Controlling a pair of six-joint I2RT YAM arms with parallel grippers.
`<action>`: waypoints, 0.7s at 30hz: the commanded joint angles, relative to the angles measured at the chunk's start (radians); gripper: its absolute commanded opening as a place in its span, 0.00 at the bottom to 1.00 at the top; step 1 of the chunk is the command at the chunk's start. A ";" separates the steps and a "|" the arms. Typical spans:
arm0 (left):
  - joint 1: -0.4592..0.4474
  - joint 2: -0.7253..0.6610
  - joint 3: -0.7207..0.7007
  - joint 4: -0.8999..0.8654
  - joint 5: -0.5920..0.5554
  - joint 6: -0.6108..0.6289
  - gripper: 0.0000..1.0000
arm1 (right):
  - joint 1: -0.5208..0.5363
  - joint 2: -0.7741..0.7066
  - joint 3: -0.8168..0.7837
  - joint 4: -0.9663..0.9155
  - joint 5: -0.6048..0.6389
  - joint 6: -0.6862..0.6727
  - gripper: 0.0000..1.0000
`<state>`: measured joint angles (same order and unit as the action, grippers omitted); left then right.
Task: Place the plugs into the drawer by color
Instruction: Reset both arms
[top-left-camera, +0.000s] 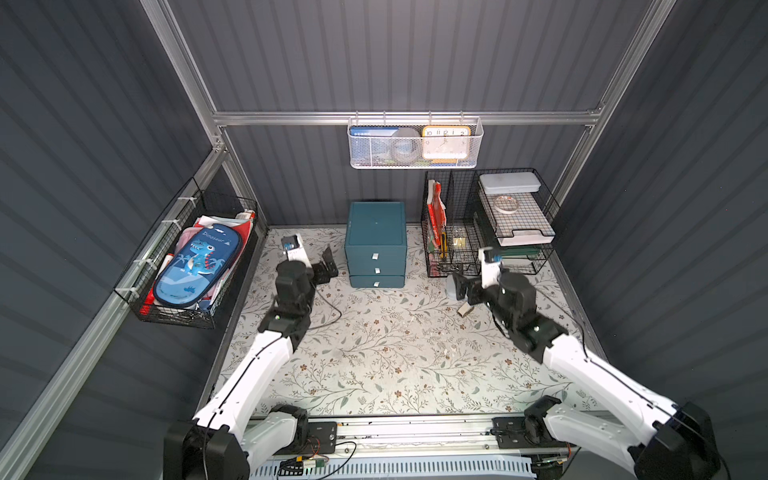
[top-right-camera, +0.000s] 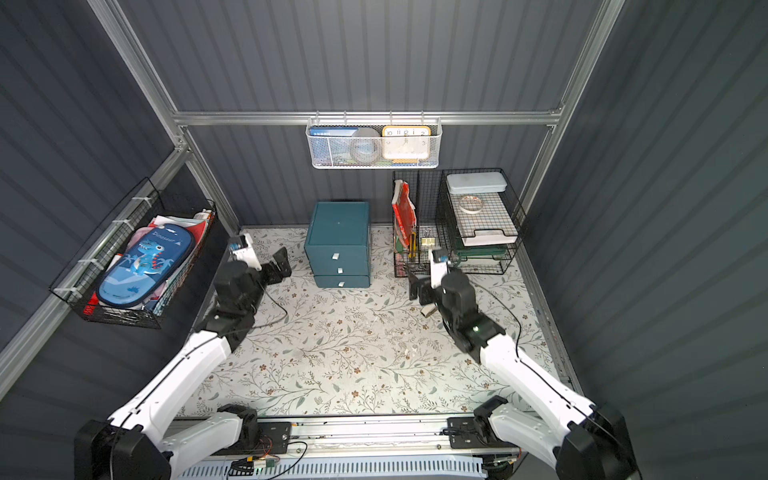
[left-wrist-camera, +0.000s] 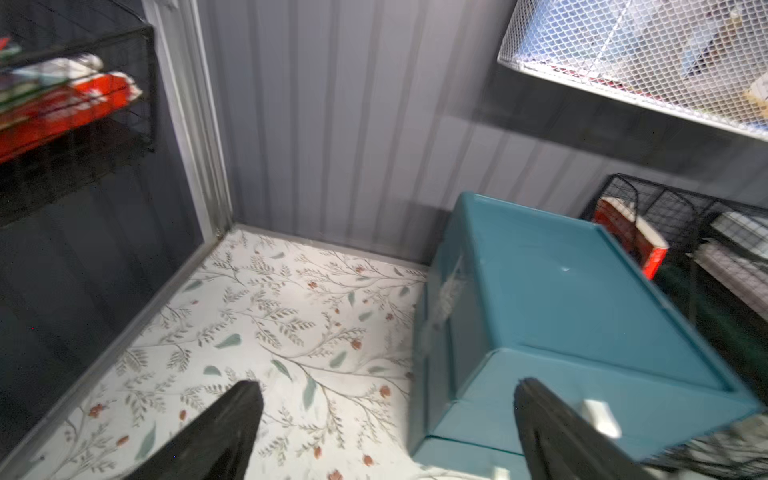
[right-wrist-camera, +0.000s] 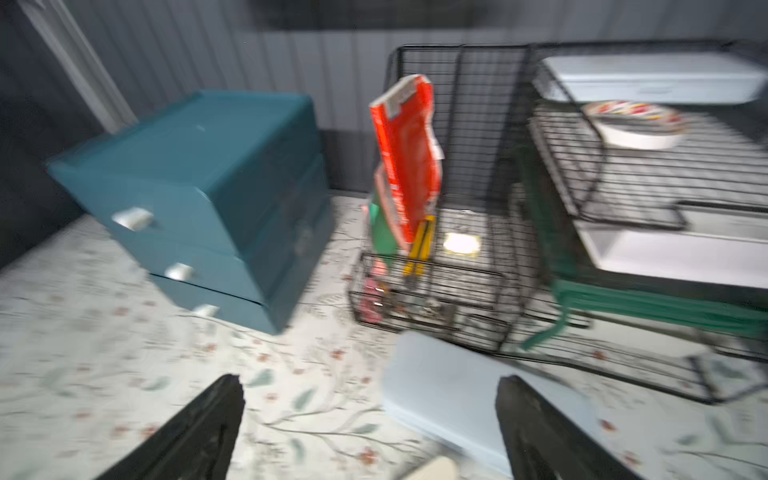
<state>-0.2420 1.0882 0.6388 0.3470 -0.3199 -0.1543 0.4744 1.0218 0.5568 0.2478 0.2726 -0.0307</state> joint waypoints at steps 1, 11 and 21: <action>0.013 0.071 -0.242 0.437 -0.002 0.214 0.99 | -0.048 0.027 -0.207 0.338 0.286 -0.234 0.99; 0.139 0.621 -0.281 1.025 0.241 0.260 0.99 | -0.369 0.640 -0.336 1.163 0.028 -0.017 0.99; 0.162 0.632 -0.136 0.746 0.239 0.211 0.99 | -0.517 0.487 -0.167 0.583 -0.250 0.101 0.99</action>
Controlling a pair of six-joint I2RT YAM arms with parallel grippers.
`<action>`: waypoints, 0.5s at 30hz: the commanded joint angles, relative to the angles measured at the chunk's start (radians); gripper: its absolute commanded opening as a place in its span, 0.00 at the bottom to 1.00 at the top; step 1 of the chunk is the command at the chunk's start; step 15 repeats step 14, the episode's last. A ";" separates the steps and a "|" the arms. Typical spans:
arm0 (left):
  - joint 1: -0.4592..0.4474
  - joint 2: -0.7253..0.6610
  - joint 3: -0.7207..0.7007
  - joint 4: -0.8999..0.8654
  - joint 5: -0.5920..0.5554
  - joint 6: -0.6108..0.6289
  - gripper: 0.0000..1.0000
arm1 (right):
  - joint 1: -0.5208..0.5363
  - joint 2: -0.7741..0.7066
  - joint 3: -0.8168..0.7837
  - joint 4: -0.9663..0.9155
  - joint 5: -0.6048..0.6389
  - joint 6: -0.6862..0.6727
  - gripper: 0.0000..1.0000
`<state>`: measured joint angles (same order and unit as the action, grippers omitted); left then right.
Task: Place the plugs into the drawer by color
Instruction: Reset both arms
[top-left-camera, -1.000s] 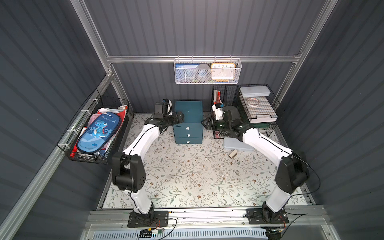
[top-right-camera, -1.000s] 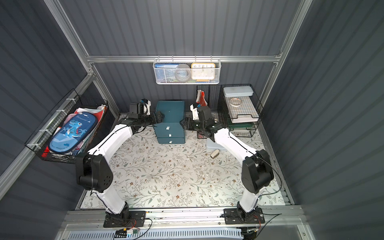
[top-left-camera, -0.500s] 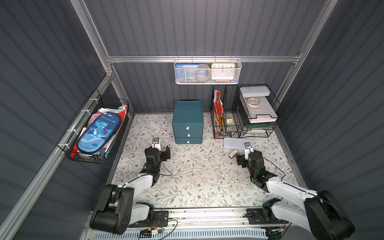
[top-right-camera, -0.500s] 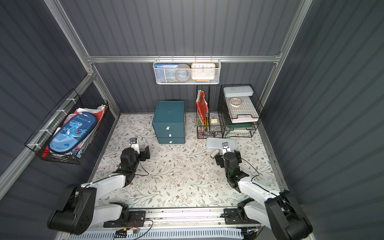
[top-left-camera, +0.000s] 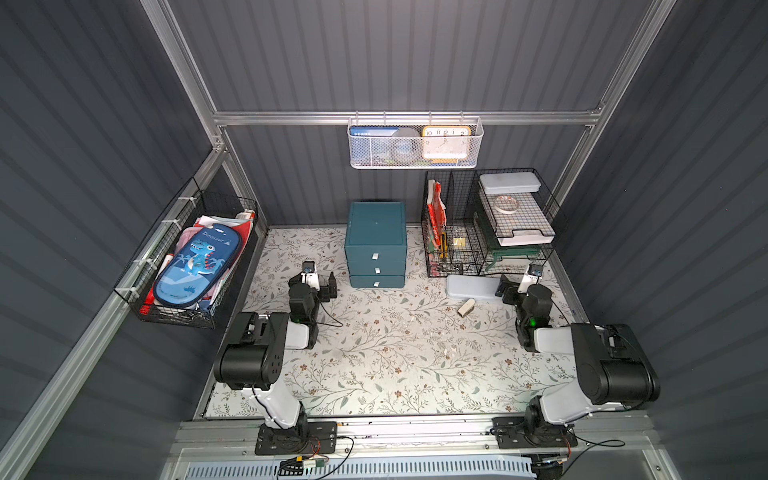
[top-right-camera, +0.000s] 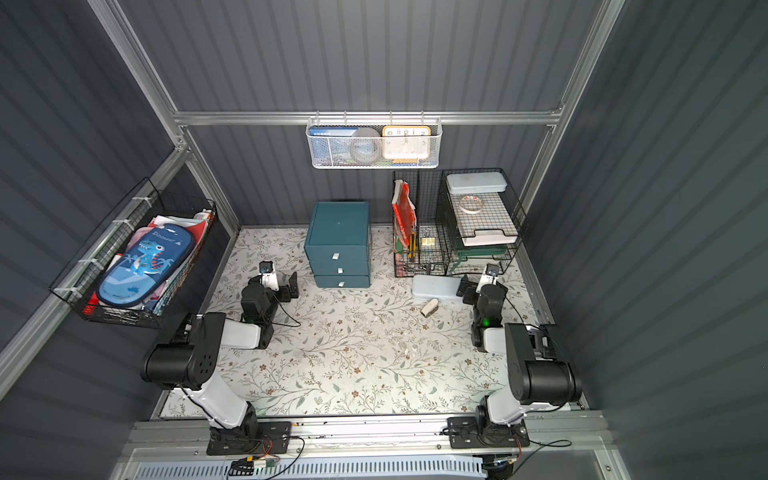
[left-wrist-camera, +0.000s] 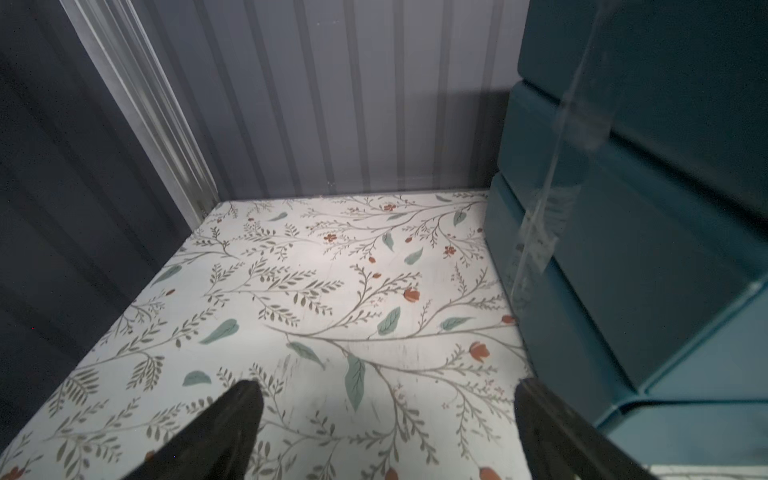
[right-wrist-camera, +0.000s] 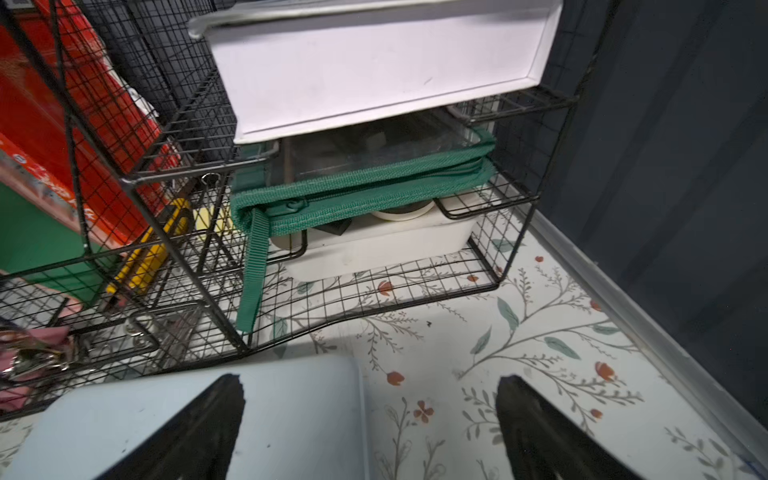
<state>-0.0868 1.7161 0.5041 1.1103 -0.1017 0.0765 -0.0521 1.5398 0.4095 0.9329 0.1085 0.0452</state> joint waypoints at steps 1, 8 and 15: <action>0.007 -0.001 0.003 -0.039 0.020 -0.019 0.99 | 0.031 -0.025 -0.045 -0.040 -0.091 -0.004 0.99; 0.007 0.002 0.001 -0.029 0.016 -0.020 0.99 | 0.024 -0.004 0.032 -0.165 -0.155 -0.022 0.99; 0.007 -0.001 -0.004 -0.026 0.006 -0.022 0.99 | 0.024 0.032 -0.041 0.050 -0.147 -0.018 0.99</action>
